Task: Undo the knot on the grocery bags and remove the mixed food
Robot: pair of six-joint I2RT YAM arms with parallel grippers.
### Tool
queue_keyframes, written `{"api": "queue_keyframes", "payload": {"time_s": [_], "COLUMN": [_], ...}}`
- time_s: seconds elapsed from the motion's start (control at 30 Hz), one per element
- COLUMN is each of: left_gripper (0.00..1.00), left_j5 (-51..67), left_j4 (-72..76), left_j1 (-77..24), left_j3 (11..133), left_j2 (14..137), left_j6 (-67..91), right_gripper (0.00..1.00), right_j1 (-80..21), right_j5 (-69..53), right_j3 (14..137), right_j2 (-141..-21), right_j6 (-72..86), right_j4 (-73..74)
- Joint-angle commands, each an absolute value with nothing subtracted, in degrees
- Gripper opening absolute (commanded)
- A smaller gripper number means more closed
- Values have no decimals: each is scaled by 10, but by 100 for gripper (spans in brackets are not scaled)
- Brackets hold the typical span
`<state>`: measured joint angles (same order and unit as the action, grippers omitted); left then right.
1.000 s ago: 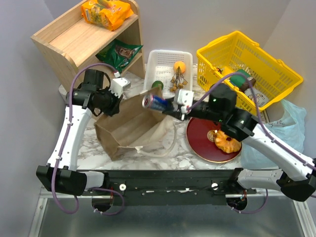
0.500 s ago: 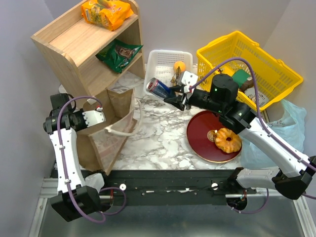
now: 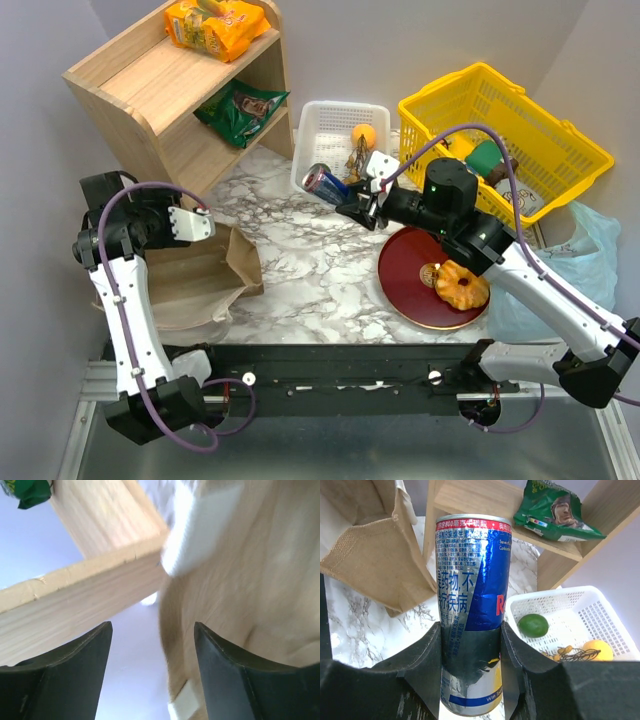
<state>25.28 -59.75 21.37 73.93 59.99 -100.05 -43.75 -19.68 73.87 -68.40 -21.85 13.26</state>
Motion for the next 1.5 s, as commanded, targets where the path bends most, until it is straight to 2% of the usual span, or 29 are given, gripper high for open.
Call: {"api": "queue_keyframes", "payload": {"time_s": [0.0,0.13,0.27,0.33,0.47,0.53,0.63,0.77,0.9,1.0,1.17,1.4,1.47], "left_gripper": [78,82,84,83,80,78,72,65,59,59,61,66,67], "left_j5": [350,448,481,471,380,291,180,60,-46,-74,-104,-180,-167], "left_j4": [-627,-649,-643,-630,-516,-494,-448,-447,-553,-569,-571,-691,-693], "left_j1": [215,205,144,75,-67,-134,-171,-204,-209,-205,-198,-195,-194], "left_j3": [798,907,946,933,861,842,854,922,1006,968,810,796,816], "left_j2": [599,608,611,610,613,647,725,843,933,904,774,744,742], "left_j6": [-845,-707,-518,-477,-382,-346,-250,-179,-153,-160,-199,-173,-186], "right_gripper": [0,1,0,0,0,0,0,0,0,0,0,1,1], "right_j1": [-431,-427,-426,-425,-425,-425,-425,-424,-423,-422,-417,-414,-415], "right_j5": [-181,-183,-188,-191,-197,-195,-191,-193,-194,-187,-185,-192,-194], "right_j3": [730,728,724,722,716,716,711,693,681,674,663,652,657], "right_j2": [-653,-657,-664,-667,-671,-672,-671,-665,-655,-649,-643,-649,-650], "right_j6": [-207,-200,-191,-185,-179,-176,-171,-168,-165,-170,-173,-156,-155], "right_j4": [78,77,73,69,65,65,64,60,61,61,53,48,48]}}
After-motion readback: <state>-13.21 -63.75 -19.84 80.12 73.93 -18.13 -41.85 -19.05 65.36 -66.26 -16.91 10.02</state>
